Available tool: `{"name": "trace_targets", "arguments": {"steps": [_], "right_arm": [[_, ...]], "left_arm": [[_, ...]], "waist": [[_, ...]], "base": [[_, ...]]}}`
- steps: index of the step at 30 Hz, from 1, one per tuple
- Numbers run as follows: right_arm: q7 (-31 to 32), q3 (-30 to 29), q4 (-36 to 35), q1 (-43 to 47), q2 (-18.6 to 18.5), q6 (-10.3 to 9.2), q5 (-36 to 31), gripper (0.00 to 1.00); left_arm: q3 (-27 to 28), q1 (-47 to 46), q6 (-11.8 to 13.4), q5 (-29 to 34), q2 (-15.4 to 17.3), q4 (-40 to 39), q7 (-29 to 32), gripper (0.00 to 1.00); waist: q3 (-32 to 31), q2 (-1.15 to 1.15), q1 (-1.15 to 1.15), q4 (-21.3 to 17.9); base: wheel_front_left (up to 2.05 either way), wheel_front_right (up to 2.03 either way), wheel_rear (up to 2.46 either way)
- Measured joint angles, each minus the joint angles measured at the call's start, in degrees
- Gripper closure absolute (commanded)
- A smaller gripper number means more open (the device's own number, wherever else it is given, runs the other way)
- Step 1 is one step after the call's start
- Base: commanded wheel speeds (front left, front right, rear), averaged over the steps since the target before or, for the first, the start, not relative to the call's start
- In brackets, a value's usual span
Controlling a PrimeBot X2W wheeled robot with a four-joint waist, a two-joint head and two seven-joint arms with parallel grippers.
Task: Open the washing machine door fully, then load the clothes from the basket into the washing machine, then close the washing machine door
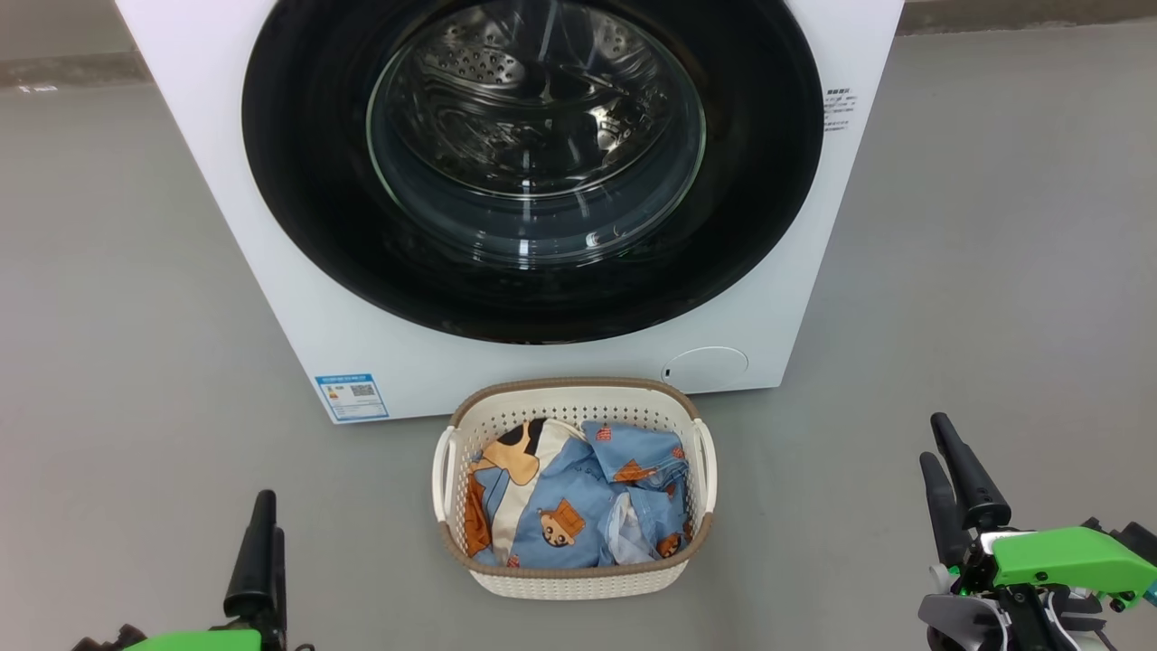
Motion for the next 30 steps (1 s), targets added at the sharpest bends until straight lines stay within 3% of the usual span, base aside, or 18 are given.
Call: {"name": "trace_targets", "arguments": {"steps": [15,30], "right_arm": [[-3.6,5.4,-1.4,-2.2,-3.1,0.0,-5.9,0.0],[-6.0,9.4,-1.4,-3.6,-4.7,0.0,-18.3,0.0]], "left_arm": [[-1.7,-1.2,0.0,9.3,0.5,-0.6,-2.5,0.0],[-2.4,-2.3,0.0,23.2,0.8,-0.3,-4.9,0.0]], "waist": [[0.4,0.0,0.0,0.2],[0.2,0.0,0.0,0.2]], "base": [[0.0,0.0,0.0],[0.0,0.0,0.0]]}}
